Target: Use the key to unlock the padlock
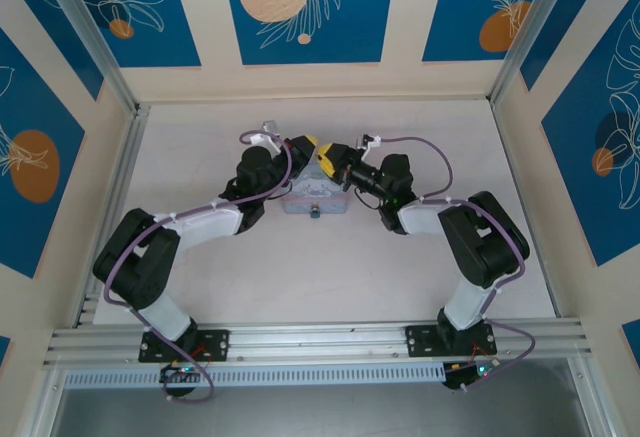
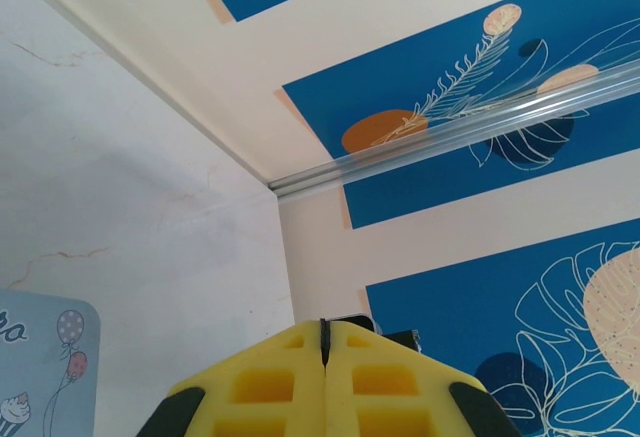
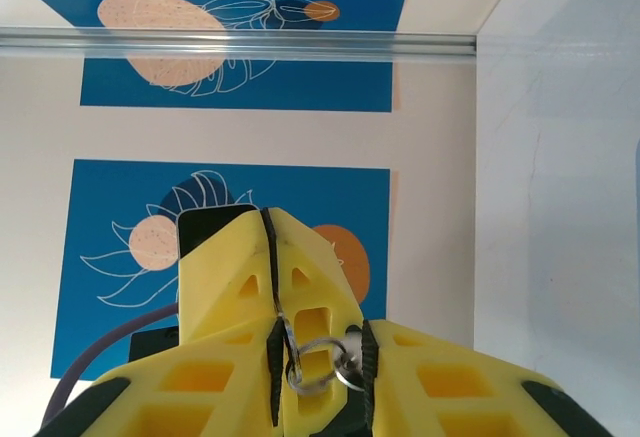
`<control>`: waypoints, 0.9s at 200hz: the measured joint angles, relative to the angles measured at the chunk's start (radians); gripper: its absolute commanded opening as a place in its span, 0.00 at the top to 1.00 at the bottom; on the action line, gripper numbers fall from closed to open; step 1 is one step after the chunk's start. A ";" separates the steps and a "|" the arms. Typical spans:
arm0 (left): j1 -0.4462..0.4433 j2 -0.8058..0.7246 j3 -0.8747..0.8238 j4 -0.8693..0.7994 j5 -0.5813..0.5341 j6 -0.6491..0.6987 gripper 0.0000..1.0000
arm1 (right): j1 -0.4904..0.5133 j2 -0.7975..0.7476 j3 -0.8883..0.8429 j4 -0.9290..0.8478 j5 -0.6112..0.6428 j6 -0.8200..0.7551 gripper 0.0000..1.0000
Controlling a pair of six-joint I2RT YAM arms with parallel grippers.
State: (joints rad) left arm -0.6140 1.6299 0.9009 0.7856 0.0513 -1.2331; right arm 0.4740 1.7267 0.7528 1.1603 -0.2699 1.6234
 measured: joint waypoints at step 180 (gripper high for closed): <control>0.000 0.000 -0.018 0.015 -0.031 -0.015 1.00 | 0.000 0.007 0.016 0.006 0.000 0.019 1.00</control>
State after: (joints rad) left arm -0.6140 1.6299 0.8833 0.8005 0.0200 -1.2480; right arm 0.4740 1.7340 0.7685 1.1664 -0.2703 1.6428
